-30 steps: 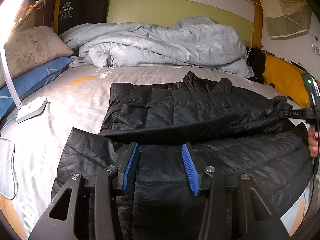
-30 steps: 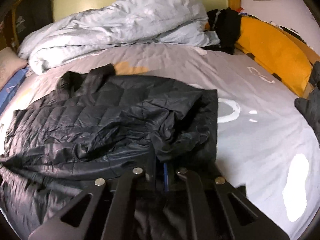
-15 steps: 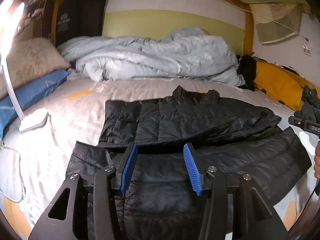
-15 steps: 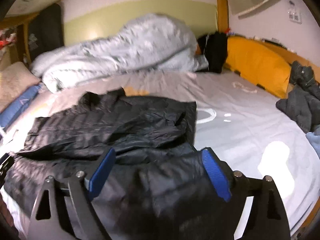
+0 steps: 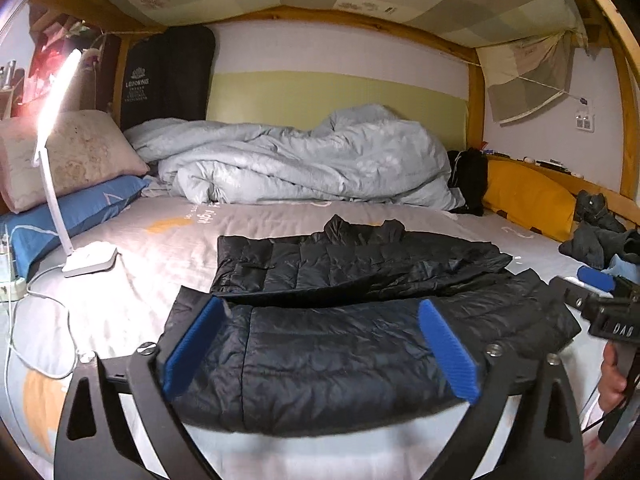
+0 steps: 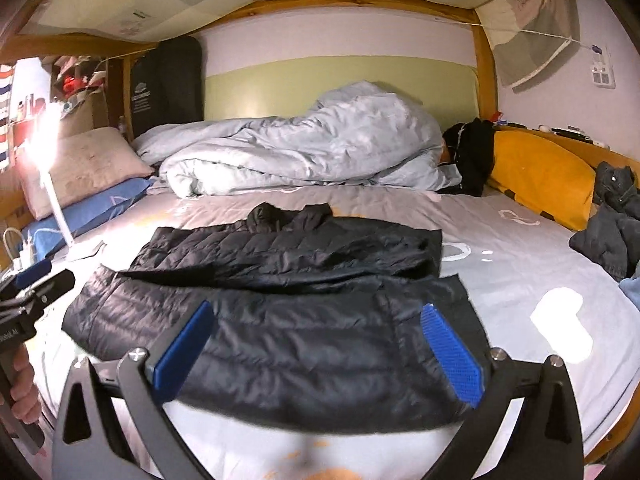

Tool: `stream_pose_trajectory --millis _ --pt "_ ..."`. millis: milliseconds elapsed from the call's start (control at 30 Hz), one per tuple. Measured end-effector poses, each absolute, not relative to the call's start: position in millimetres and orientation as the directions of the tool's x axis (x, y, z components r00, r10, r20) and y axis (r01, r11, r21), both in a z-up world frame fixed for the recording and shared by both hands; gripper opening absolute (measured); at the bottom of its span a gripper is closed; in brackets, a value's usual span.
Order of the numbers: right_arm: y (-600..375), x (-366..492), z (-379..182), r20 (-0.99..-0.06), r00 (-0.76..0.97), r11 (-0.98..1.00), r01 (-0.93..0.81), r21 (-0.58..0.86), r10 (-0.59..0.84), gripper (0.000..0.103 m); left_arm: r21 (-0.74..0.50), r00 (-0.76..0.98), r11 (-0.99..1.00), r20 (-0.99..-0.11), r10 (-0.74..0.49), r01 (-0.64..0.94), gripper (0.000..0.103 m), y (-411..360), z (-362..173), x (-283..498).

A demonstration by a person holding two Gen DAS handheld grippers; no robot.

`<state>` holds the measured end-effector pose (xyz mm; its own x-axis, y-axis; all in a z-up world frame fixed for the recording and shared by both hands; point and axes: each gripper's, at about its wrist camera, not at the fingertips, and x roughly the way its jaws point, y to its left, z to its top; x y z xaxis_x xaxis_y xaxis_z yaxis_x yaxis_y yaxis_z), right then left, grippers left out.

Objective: Fold large clothes

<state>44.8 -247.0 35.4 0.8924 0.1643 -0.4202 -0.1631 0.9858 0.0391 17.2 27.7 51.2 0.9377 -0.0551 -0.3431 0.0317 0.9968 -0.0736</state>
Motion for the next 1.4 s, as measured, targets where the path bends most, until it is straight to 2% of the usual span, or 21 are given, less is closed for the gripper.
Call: stream_pose_trajectory --millis 133,400,500,600,767,967,1133,1333,1400 --pt "-239 33 27 -0.425 0.889 0.984 -0.179 0.024 0.172 0.103 -0.063 0.941 0.997 -0.331 -0.067 0.049 0.103 23 46 7" --pt "-228 27 5 -0.476 0.863 0.974 -0.221 -0.053 0.17 0.103 0.028 0.908 0.994 -0.409 -0.089 0.11 0.103 2 27 14" --pt "-211 31 -13 -0.529 0.84 0.947 -0.256 -0.195 0.119 0.103 0.173 0.886 0.979 -0.464 -0.02 0.113 0.103 -12 14 22" --pt "-194 32 -32 -0.524 0.851 0.908 -0.253 -0.334 0.044 0.103 0.198 0.853 0.967 -0.521 -0.034 0.159 0.103 -18 1 29" --pt "-183 40 -56 -0.567 0.824 0.875 -0.272 -0.4 -0.002 0.103 0.255 0.8 0.94 -0.599 -0.03 0.227 0.103 -33 -27 40" --pt "-186 57 -72 -0.564 0.821 0.871 -0.215 -0.442 -0.084 0.103 0.278 0.771 0.952 -0.631 0.081 0.128 0.103 -30 -49 66" --pt "-196 65 -71 -0.571 0.815 0.894 -0.179 -0.412 -0.1 0.103 0.333 0.762 0.938 -0.63 0.148 0.094 0.103 -23 -63 73" --pt "-207 72 -70 -0.569 0.81 0.905 -0.127 -0.407 -0.143 0.103 0.326 0.763 0.945 -0.615 0.199 0.016 0.103 -6 -62 78" --pt "-215 75 -70 -0.566 0.806 0.91 -0.089 -0.404 -0.172 0.103 0.291 0.757 0.956 -0.617 0.214 -0.033 0.103 6 -61 81"
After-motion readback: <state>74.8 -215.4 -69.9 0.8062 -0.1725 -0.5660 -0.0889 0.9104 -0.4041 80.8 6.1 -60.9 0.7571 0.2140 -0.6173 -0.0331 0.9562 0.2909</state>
